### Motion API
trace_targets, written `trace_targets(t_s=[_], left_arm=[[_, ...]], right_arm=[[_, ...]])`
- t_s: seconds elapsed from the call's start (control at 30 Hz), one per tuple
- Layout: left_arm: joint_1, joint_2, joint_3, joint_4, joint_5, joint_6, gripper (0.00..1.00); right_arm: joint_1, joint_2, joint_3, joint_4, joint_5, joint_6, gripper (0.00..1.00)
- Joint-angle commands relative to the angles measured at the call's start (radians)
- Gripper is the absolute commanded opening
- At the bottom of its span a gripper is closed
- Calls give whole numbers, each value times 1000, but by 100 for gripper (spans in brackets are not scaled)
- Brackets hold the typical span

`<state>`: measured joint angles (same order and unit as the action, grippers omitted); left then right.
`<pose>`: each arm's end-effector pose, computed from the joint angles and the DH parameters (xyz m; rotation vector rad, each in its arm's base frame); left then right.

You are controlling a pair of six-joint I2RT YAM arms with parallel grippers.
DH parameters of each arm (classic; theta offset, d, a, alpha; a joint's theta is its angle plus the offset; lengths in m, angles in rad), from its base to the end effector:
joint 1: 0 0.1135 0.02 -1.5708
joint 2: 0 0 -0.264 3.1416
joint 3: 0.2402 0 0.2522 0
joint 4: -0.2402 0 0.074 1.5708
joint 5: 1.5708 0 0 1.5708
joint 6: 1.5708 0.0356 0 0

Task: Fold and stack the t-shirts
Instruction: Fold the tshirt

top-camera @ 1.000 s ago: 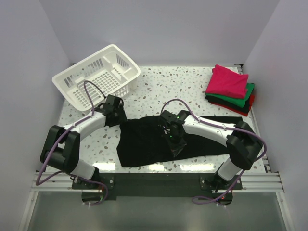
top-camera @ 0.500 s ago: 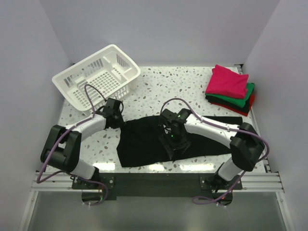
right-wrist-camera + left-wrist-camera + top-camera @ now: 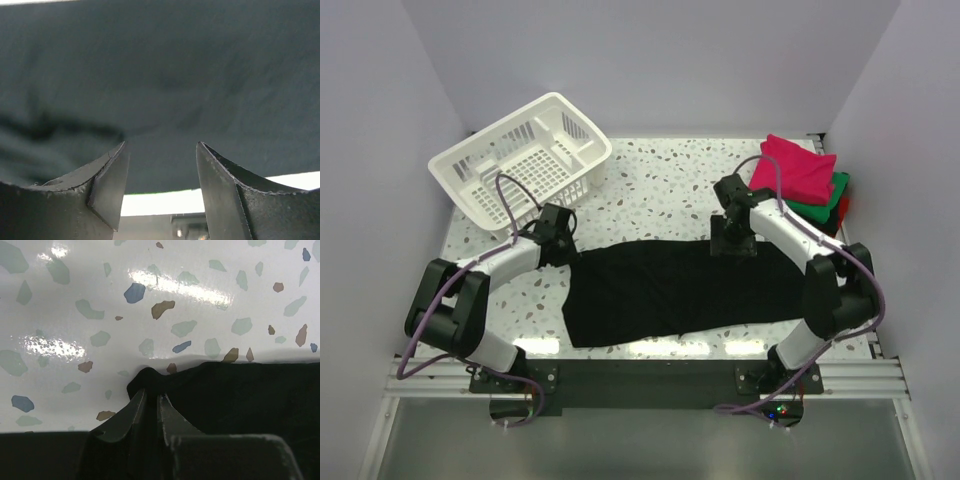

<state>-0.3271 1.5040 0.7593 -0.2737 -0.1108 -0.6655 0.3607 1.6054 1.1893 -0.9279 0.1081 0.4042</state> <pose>0.2669 -0.0864 0.1619 -0.4773 2.5517 -0.2238 0.2840 0.1030 0.2266 0.0807 2.8900 -0.0222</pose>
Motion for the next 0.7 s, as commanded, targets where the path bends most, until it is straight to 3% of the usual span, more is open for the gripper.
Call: trace_targets(t_s=[0.0,0.23,0.67], left_arm=[[10,-10,35,21,-66,33,0],[10,7,81,-1,-127,89,0],[10,90,179,-38,-239,175,0]], right_arm=[[-43,73,9,119,88,24,59],[-147,211,-2,198,76,12,56],[-207,352,73,181,154,-59,54]])
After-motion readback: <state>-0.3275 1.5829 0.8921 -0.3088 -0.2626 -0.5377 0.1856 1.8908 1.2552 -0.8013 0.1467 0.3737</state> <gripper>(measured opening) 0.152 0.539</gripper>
